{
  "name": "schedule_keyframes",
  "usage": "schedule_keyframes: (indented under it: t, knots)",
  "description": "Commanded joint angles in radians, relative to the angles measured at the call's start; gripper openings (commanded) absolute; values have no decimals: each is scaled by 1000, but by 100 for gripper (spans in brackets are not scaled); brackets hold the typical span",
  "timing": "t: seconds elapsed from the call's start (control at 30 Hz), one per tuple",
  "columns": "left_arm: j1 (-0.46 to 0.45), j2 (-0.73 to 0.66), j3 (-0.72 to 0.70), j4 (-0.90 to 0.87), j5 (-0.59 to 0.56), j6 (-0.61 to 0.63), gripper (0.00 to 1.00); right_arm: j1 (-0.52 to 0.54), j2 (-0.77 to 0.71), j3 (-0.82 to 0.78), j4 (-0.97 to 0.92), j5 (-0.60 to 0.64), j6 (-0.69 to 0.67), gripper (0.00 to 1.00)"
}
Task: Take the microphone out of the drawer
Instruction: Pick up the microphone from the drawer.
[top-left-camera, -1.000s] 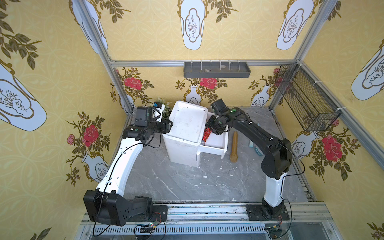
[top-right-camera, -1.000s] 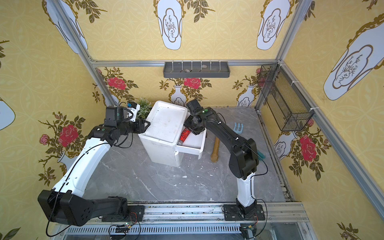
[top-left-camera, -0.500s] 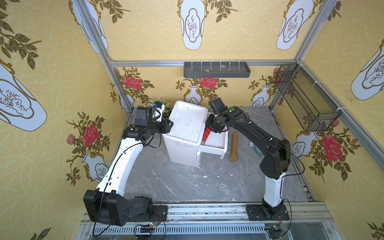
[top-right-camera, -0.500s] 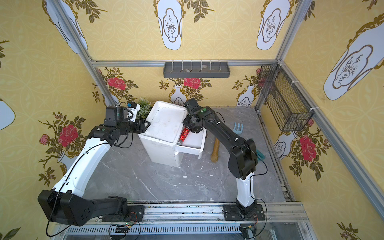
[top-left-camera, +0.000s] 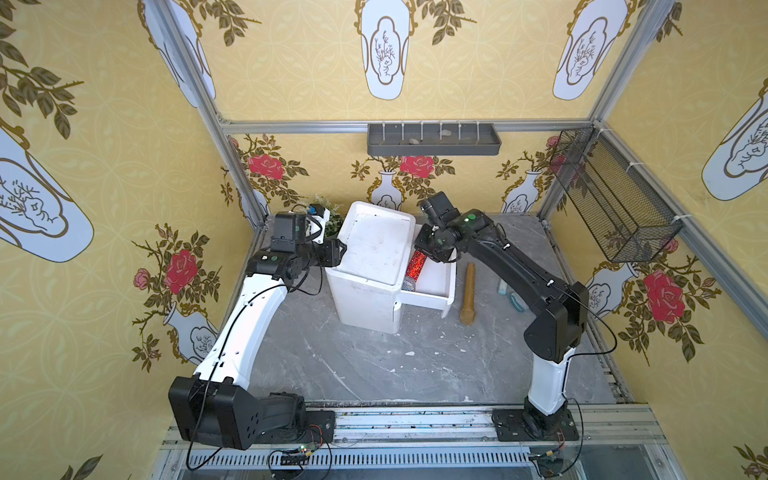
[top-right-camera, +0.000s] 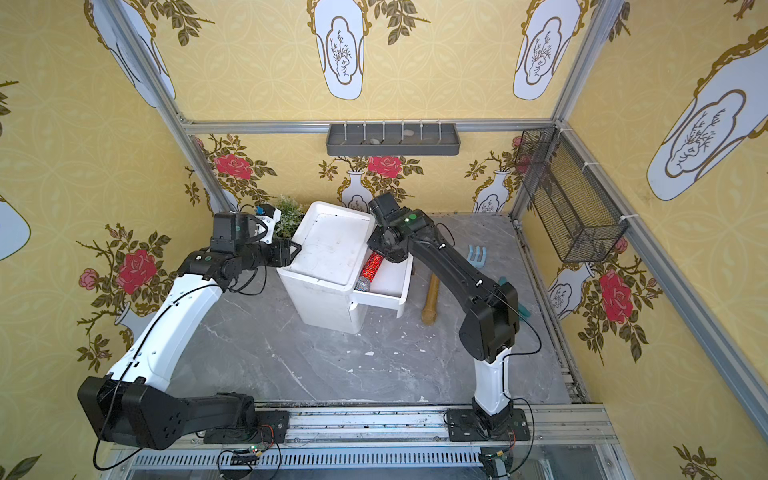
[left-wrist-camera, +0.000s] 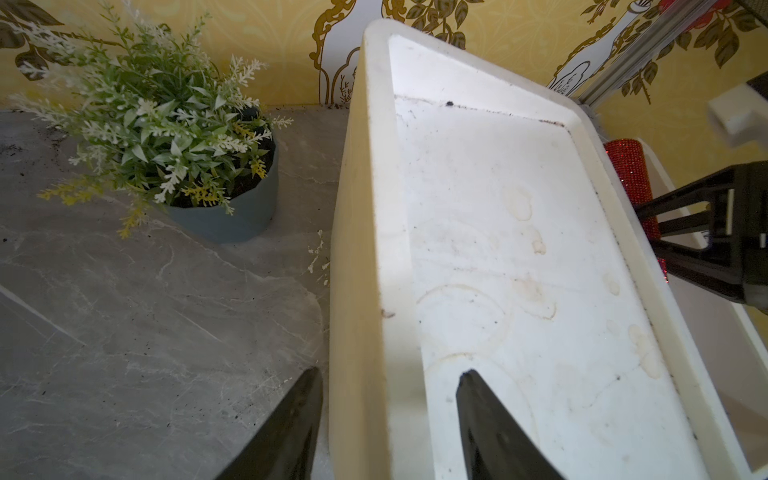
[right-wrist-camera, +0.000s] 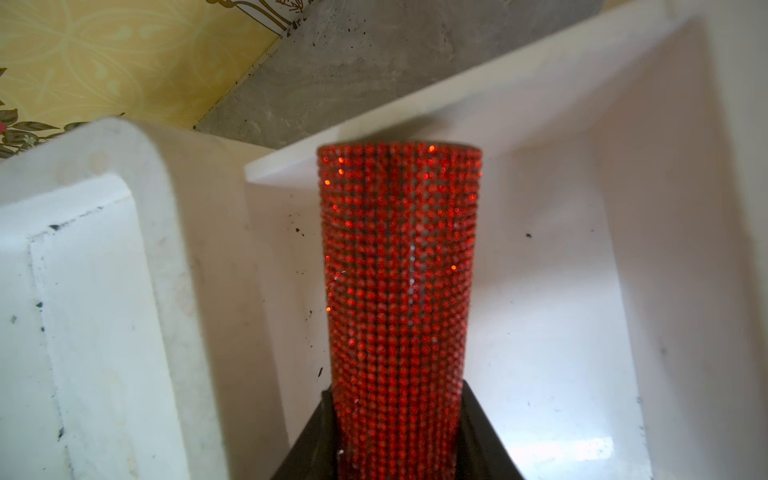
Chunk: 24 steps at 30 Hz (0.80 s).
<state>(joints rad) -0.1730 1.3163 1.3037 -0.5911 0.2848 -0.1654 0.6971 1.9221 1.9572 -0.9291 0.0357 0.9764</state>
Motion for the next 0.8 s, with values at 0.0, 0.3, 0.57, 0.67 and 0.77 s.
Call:
schedule_keyframes:
  t: [0.0, 0.3, 0.57, 0.67, 0.77]
  knots:
    - [1, 4, -7, 3, -6, 3, 57, -3, -15, 28, 13, 84, -34, 23]
    - [1, 6, -9, 4, -8, 3, 57, -7, -41, 44, 2, 156, -68, 22]
    - [1, 10, -9, 3, -7, 1, 57, -19, -54, 62, 29, 174, -107, 18]
    - [1, 12, -9, 3, -7, 1, 57, -30, -59, 83, 30, 185, -126, 18]
    - [1, 13, -9, 3, -9, 1, 57, -43, -75, 92, 38, 186, -143, 17]
